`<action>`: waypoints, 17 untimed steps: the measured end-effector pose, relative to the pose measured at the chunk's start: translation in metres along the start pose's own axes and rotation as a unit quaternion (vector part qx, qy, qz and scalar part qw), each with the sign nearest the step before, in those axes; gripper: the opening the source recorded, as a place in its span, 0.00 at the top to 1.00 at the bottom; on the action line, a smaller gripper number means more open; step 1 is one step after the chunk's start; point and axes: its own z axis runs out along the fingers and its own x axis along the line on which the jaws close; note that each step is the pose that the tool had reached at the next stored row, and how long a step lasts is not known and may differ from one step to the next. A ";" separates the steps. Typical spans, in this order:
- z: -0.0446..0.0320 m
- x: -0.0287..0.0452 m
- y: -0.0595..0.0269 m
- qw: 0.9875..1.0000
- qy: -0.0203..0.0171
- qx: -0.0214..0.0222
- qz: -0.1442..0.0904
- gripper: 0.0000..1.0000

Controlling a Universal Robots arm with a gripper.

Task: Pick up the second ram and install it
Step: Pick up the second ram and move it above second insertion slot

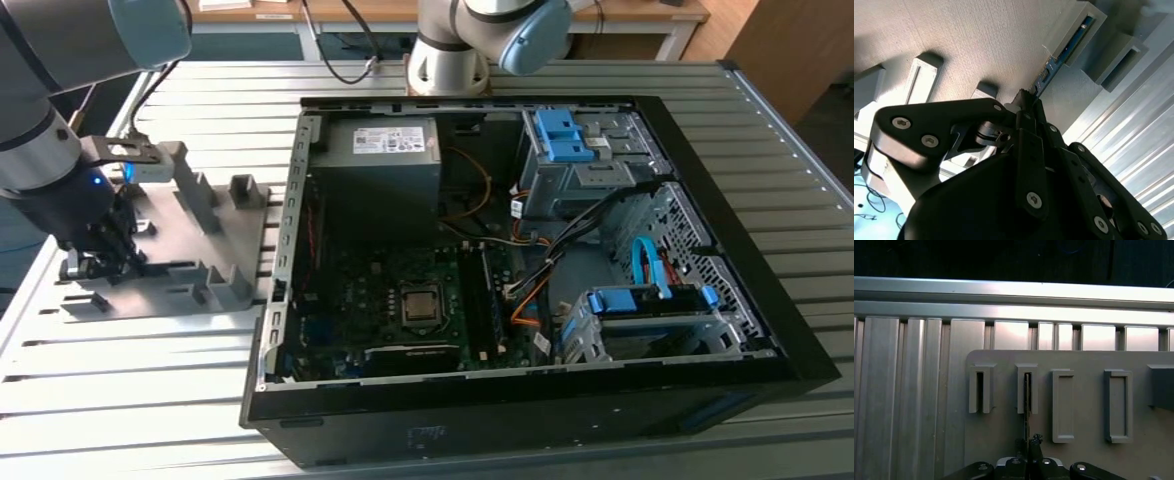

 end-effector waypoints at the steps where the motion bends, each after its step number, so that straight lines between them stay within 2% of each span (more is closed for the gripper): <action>1: -0.0018 0.0000 0.0001 1.000 0.000 0.000 0.000 0.86; 9: -0.0279 -0.0002 0.0005 1.000 0.000 0.000 0.000 0.86; 17: -0.0403 -0.0003 0.0007 1.000 0.000 0.000 0.000 0.86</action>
